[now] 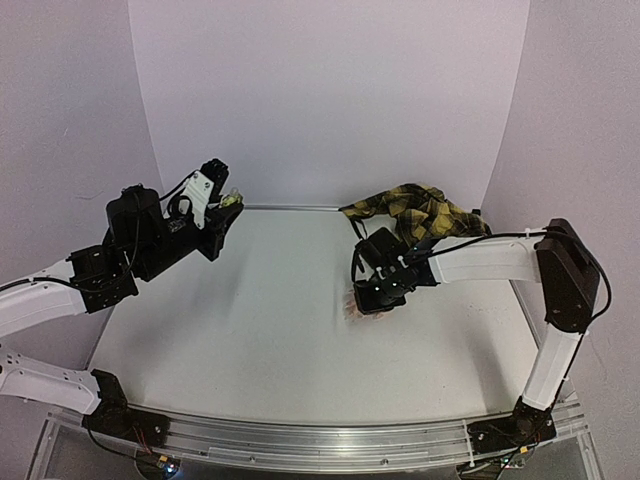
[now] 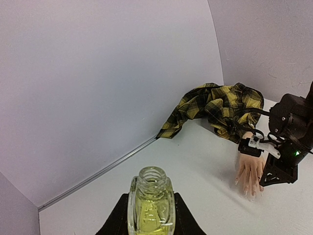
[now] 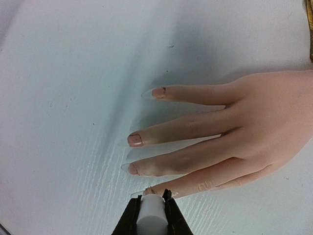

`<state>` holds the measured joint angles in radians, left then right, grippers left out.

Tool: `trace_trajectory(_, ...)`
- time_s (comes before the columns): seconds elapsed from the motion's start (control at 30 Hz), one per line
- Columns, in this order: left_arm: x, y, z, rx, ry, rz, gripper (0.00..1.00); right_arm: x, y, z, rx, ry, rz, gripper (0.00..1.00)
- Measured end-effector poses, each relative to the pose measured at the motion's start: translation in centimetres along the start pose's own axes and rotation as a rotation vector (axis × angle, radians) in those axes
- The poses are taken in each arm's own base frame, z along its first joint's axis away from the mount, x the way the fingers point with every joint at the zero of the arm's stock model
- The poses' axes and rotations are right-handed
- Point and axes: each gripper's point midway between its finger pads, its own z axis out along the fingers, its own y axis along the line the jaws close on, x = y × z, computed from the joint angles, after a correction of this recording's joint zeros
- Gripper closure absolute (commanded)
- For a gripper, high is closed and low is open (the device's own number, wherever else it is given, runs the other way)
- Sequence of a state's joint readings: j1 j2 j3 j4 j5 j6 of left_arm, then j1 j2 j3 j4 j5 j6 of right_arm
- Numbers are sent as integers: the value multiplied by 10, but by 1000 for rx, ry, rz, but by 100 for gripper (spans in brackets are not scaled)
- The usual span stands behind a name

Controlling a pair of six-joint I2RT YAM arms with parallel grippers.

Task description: Paint the nails

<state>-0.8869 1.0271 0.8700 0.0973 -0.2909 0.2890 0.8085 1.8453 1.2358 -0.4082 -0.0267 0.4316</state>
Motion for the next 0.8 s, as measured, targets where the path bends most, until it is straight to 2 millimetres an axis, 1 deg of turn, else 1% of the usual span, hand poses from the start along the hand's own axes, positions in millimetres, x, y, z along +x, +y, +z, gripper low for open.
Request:
trace_trajectory(0.37,1,0,1,1,3,1,100,2,3,1,-11,8,-4,100)
trace_trajectory(0.8,1,0,1,1,3,1,100,13,13,8,-23,38,-24,100)
